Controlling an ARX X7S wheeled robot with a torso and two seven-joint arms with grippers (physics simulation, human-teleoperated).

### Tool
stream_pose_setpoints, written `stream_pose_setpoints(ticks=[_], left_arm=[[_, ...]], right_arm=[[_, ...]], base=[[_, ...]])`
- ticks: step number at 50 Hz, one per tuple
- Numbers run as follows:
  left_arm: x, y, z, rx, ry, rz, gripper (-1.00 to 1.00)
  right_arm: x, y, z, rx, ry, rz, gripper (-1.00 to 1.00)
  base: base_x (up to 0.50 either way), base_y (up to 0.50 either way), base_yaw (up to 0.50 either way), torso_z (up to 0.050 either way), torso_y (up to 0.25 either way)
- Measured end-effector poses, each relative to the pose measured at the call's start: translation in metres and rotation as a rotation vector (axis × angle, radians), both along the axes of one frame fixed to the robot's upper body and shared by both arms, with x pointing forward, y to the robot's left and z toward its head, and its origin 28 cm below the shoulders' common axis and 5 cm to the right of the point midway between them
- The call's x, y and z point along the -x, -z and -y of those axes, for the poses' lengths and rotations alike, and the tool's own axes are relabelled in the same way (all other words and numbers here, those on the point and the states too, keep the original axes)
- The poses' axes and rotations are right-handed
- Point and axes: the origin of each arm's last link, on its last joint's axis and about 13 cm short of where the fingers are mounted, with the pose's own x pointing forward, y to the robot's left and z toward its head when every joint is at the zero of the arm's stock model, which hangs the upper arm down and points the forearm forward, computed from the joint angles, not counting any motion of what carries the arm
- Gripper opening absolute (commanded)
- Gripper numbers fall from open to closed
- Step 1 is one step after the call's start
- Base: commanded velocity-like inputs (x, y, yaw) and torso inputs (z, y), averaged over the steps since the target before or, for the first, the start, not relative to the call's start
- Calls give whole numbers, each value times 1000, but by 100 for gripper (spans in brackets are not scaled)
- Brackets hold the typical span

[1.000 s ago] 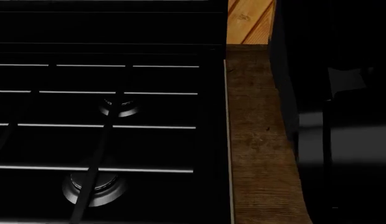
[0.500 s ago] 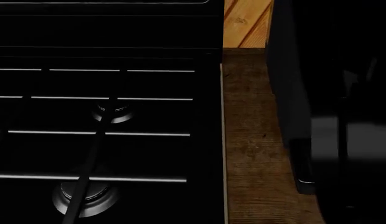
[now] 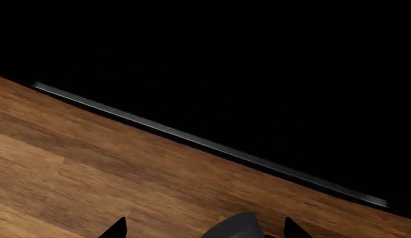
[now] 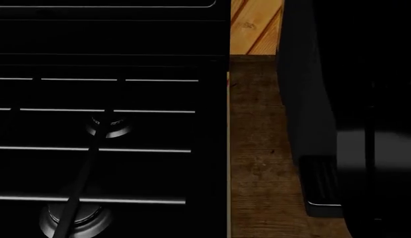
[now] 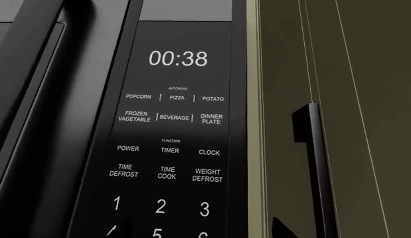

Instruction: Press the stop button on the microwave

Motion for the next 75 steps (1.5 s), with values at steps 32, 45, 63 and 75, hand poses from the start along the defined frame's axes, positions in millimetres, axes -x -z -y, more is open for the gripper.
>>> stream_pose_setpoints(ticks=[32, 45, 63, 75], left_arm=[[0, 0, 0, 0, 0, 0, 100], [0, 0, 0, 0, 0, 0, 100], [0, 0, 0, 0, 0, 0, 100], [0, 0, 0, 0, 0, 0, 100]], right_arm=[[37, 15, -17, 23, -25, -87, -100], [39, 29, -25, 35, -29, -135, -100], [41, 38, -30, 50, -27, -166, -100], [41, 37, -35, 59, -38, -171, -100]], base=[[0, 0, 0, 0, 0], [0, 0, 0, 0, 0], [0, 0, 0, 0, 0], [0, 0, 0, 0, 0]])
